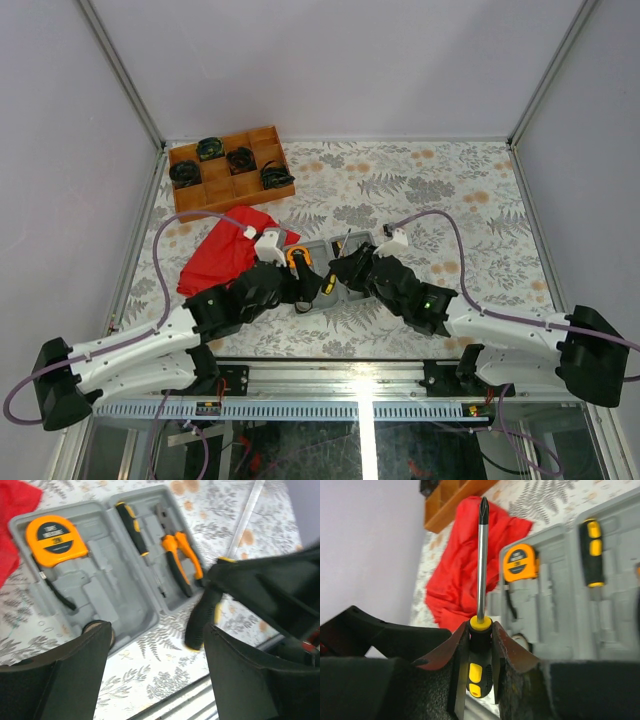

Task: Sort the tools into containers
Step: Adjust the storage box at the center of the board.

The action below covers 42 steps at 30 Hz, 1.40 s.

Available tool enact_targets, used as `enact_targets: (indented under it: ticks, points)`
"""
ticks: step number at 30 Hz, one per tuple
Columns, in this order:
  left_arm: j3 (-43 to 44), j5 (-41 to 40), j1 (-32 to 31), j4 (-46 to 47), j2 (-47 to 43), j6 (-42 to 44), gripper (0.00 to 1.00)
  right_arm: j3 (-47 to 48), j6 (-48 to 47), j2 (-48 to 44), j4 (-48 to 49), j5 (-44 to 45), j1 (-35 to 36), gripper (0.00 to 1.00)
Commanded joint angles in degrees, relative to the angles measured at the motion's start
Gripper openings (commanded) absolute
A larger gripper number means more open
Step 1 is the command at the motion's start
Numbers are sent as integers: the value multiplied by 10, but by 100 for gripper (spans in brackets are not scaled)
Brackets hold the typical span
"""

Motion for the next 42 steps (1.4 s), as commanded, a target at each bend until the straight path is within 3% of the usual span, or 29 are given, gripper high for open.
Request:
enact_targets:
  ticks: [1, 6, 11, 21, 28, 42]
  points:
    - [10, -36, 40, -58, 22, -63, 73, 41, -97, -39, -106, 66, 0, 3]
    - [-25, 58, 119, -37, 59, -74, 71, 46, -140, -76, -189, 83, -2, 3]
    - [-40, 116, 151, 3, 115, -66, 68, 24, -138, -116, -212, 107, -3, 3]
    - [-31, 82, 163, 13, 188, -71, 54, 11, -124, -124, -202, 94, -3, 3]
    - [-24, 82, 167, 31, 232, -62, 40, 10, -120, -106, -183, 69, -3, 3]
    - [-32, 96, 170, 48, 249, -29, 2, 14, -126, -87, -179, 58, -2, 3]
